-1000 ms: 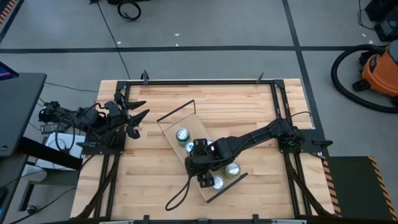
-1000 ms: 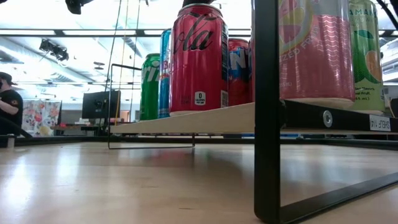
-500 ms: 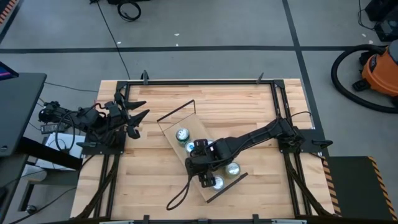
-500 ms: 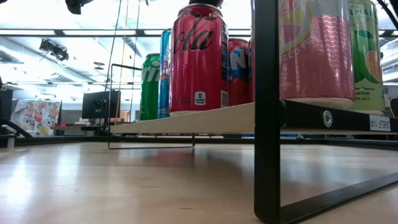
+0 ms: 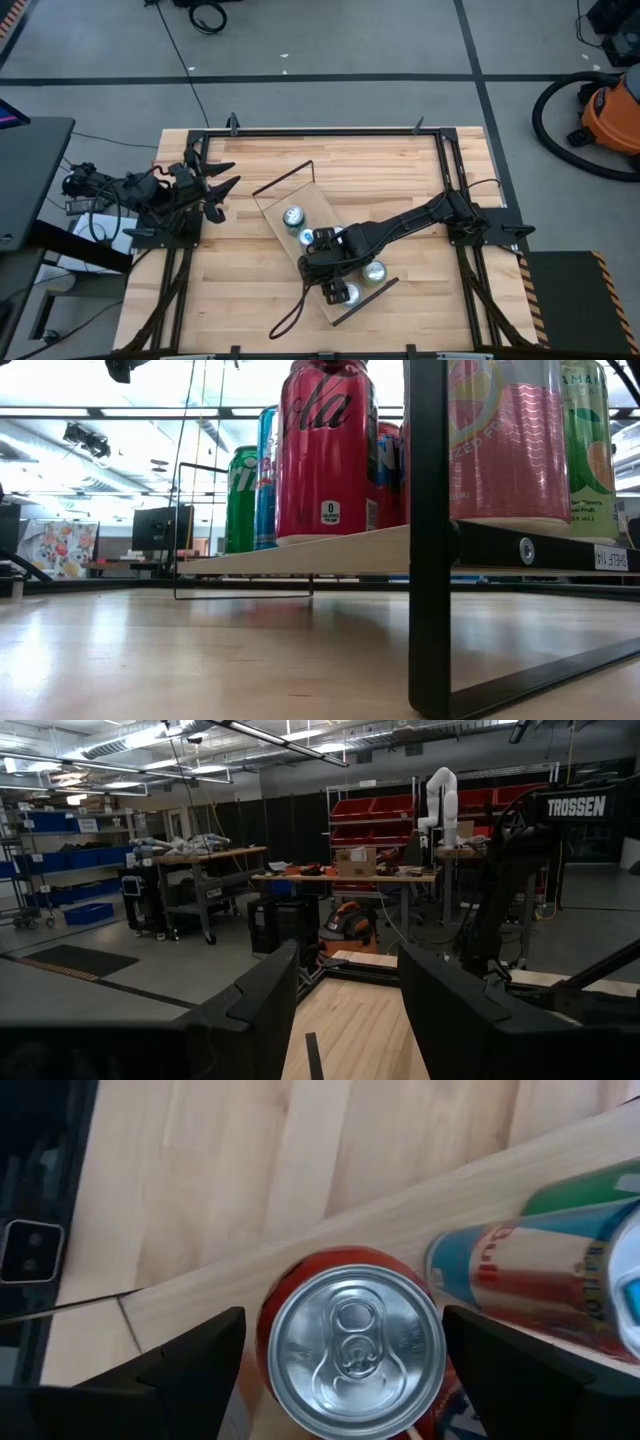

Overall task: Place canned beverage on shelf
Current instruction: Adjust the soda cans on the shelf, then return to Home Position

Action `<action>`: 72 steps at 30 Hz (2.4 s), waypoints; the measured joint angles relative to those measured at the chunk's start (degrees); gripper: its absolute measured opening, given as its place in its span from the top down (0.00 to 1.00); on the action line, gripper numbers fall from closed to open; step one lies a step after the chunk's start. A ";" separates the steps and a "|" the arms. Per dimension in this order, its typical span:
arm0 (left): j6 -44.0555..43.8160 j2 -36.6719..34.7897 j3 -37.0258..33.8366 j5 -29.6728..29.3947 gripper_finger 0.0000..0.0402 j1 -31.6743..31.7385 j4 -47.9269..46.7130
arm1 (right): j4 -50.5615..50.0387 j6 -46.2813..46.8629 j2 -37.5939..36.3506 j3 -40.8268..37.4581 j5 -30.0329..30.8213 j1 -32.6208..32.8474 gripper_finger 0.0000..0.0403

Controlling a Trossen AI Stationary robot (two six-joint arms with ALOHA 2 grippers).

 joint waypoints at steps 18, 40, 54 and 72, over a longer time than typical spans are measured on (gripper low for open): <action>-0.02 0.02 0.00 0.00 0.55 0.00 -0.04 | -2.11 -0.15 -0.23 5.95 1.78 0.00 0.14; -0.68 0.00 0.00 0.02 0.55 -1.33 -0.40 | 11.06 -3.92 -20.59 -14.80 9.93 -1.86 0.14; -1.27 0.02 0.00 0.02 0.55 -1.33 0.37 | 57.96 -0.60 -59.08 -67.54 12.07 -4.88 0.14; 3.34 0.02 0.00 0.02 0.55 -1.33 4.39 | 87.91 -8.44 -83.05 -97.85 22.92 -6.19 0.14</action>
